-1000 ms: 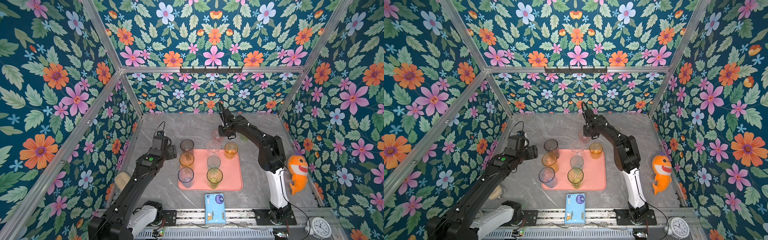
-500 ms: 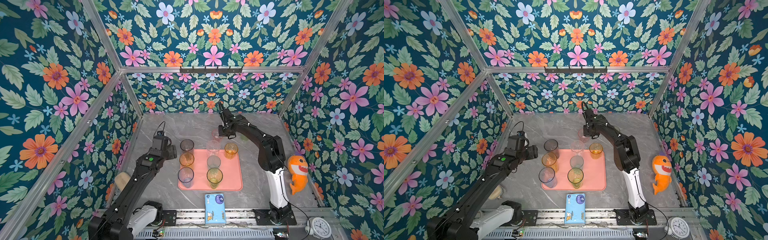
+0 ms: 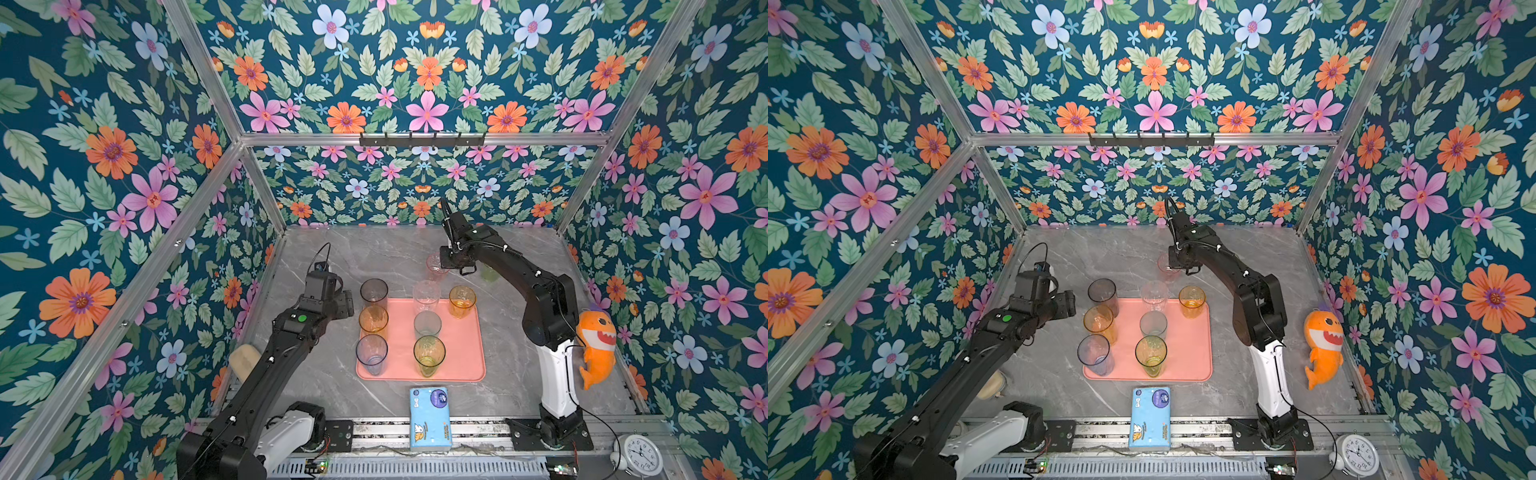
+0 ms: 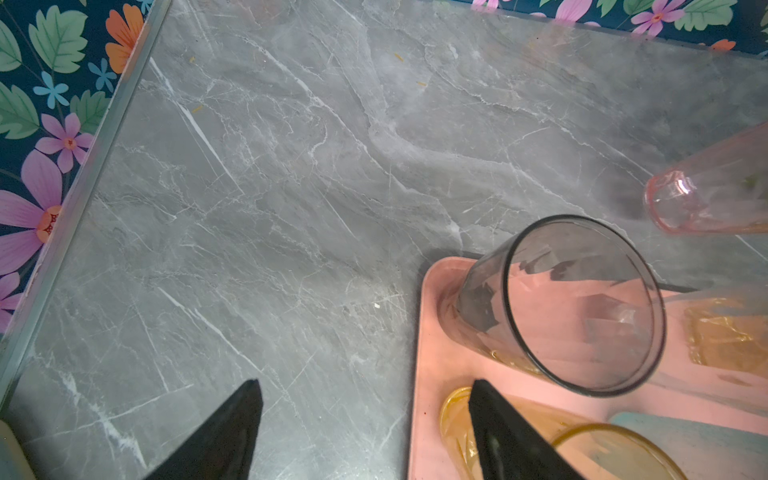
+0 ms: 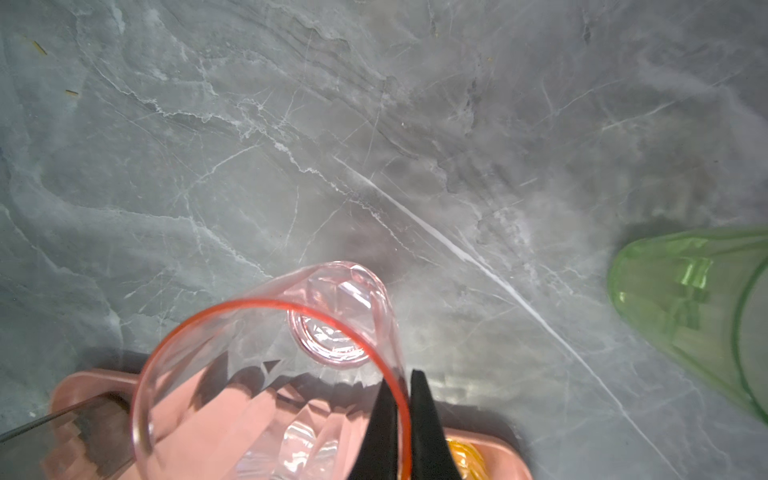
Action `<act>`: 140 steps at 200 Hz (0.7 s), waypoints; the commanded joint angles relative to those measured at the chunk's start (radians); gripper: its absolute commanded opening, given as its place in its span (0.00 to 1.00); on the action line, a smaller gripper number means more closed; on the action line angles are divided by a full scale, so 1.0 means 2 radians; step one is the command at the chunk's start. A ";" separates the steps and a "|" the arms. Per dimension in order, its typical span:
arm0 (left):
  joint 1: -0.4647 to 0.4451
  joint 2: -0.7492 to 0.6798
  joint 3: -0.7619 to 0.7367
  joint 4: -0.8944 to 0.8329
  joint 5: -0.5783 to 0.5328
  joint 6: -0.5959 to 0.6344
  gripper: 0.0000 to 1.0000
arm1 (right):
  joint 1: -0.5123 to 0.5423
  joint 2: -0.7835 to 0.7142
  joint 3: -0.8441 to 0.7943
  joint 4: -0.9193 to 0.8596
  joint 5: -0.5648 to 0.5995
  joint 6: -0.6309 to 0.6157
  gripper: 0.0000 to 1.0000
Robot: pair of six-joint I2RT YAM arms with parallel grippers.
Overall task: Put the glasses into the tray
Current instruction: 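Lift the pink cup with the right gripper toward the tray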
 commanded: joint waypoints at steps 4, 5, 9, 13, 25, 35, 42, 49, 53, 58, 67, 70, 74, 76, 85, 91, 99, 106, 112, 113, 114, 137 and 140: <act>0.000 0.000 -0.001 0.007 0.000 0.000 0.81 | 0.000 -0.020 0.004 -0.016 0.017 -0.011 0.00; 0.000 0.000 -0.001 0.007 0.000 0.000 0.81 | 0.000 -0.021 0.004 -0.015 0.018 -0.011 0.00; 0.000 0.000 -0.001 0.007 0.000 0.000 0.81 | 0.000 -0.024 0.004 -0.017 0.019 -0.012 0.00; 0.000 0.000 -0.001 0.007 0.000 0.000 0.81 | 0.000 -0.026 0.004 -0.019 0.020 -0.012 0.00; 0.000 -0.001 -0.001 0.007 0.001 0.000 0.81 | -0.001 -0.036 0.003 -0.023 0.023 -0.015 0.00; 0.000 -0.001 -0.001 0.007 0.000 0.000 0.81 | -0.001 -0.042 0.004 -0.028 0.025 -0.018 0.00; 0.000 -0.001 -0.001 0.007 0.001 0.000 0.81 | -0.001 -0.048 0.003 -0.031 0.028 -0.019 0.00; 0.000 -0.002 -0.001 0.007 0.001 0.000 0.81 | -0.001 -0.054 0.004 -0.035 0.031 -0.021 0.00; 0.000 -0.002 -0.001 0.007 0.001 0.000 0.81 | -0.001 -0.057 0.004 -0.037 0.032 -0.021 0.00; 0.000 -0.002 -0.001 0.007 0.001 0.000 0.81 | -0.001 -0.061 0.004 -0.040 0.034 -0.022 0.00; 0.000 -0.002 -0.001 0.007 0.001 0.000 0.81 | -0.001 -0.069 0.003 -0.045 0.037 -0.024 0.00; 0.000 -0.002 -0.001 0.007 0.001 0.000 0.81 | -0.001 -0.072 0.003 -0.046 0.038 -0.024 0.00; 0.000 -0.002 -0.001 0.007 0.001 0.000 0.81 | -0.001 -0.076 0.002 -0.048 0.039 -0.025 0.00; 0.000 -0.002 -0.001 0.007 0.001 0.000 0.81 | -0.001 -0.078 0.001 -0.049 0.040 -0.026 0.00; 0.000 -0.002 -0.001 0.007 0.002 0.000 0.81 | -0.001 -0.087 -0.002 -0.051 0.042 -0.027 0.00; 0.000 -0.003 0.000 0.007 0.002 0.000 0.81 | -0.002 -0.094 -0.003 -0.054 0.044 -0.028 0.00; 0.000 -0.002 0.000 0.008 0.002 0.000 0.81 | -0.002 -0.103 -0.007 -0.056 0.046 -0.029 0.00; 0.000 -0.002 0.000 0.008 0.002 0.000 0.81 | -0.002 -0.112 -0.012 -0.057 0.048 -0.030 0.00; 0.000 -0.003 0.000 0.008 0.002 0.000 0.81 | -0.001 -0.119 -0.016 -0.058 0.050 -0.030 0.00; 0.000 -0.003 0.000 0.008 0.003 0.000 0.81 | -0.001 -0.120 -0.017 -0.058 0.050 -0.030 0.00; 0.000 -0.003 -0.001 0.008 0.002 0.000 0.81 | -0.001 -0.121 -0.018 -0.058 0.051 -0.030 0.00; 0.000 -0.004 0.000 0.009 0.003 0.000 0.81 | -0.003 -0.148 -0.036 -0.062 0.056 -0.030 0.00; 0.000 -0.004 0.000 0.009 0.003 -0.001 0.81 | -0.003 -0.152 -0.039 -0.062 0.056 -0.030 0.00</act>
